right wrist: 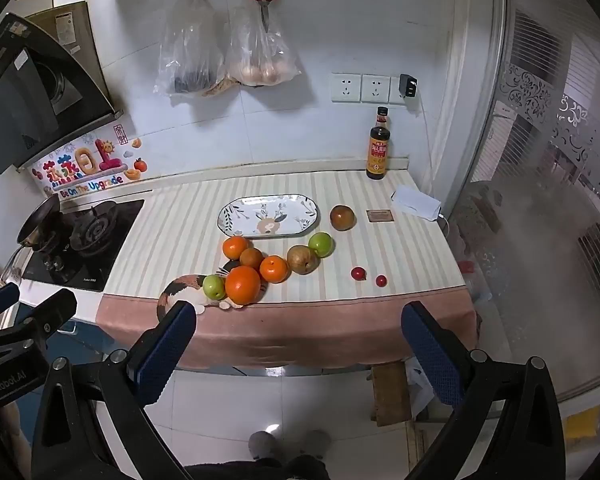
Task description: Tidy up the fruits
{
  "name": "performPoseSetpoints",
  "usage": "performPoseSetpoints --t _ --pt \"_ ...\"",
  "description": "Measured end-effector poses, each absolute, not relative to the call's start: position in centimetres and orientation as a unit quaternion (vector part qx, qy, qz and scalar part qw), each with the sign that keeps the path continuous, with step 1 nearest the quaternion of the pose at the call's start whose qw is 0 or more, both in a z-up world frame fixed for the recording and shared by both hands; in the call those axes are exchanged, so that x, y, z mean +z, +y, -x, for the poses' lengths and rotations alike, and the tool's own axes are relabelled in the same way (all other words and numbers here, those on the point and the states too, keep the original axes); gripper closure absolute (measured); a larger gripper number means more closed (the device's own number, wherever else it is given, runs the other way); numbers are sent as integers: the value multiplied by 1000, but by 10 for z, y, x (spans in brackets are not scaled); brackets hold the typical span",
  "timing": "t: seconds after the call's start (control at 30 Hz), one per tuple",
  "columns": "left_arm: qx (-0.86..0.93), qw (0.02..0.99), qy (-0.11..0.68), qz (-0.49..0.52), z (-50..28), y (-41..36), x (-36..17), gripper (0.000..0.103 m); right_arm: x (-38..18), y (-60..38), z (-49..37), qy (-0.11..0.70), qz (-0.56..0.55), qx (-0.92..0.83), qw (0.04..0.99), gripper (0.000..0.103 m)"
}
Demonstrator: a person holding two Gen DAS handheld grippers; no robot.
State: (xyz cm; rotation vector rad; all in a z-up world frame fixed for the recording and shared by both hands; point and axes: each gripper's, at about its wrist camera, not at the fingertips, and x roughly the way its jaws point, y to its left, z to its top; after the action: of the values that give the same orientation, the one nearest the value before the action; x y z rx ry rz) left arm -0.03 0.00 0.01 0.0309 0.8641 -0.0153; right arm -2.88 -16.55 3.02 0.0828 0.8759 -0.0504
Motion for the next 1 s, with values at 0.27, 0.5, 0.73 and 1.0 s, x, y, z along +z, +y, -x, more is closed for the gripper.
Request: performPoseSetpoints --t 0.27,0.5,0.73,1.0 --pt "-11 904 428 -11 0 0 -1 0 29 -163 25 428 -36 -28 903 0" --pt "-10 902 431 -14 0 -2 0 0 34 -163 29 426 -34 -27 904 0" --pt "-9 904 427 -12 -2 -2 4 0 25 -159 22 425 -37 -26 904 0" --pt "-10 906 424 -13 -3 -2 6 0 34 -163 25 423 -39 -25 905 0"
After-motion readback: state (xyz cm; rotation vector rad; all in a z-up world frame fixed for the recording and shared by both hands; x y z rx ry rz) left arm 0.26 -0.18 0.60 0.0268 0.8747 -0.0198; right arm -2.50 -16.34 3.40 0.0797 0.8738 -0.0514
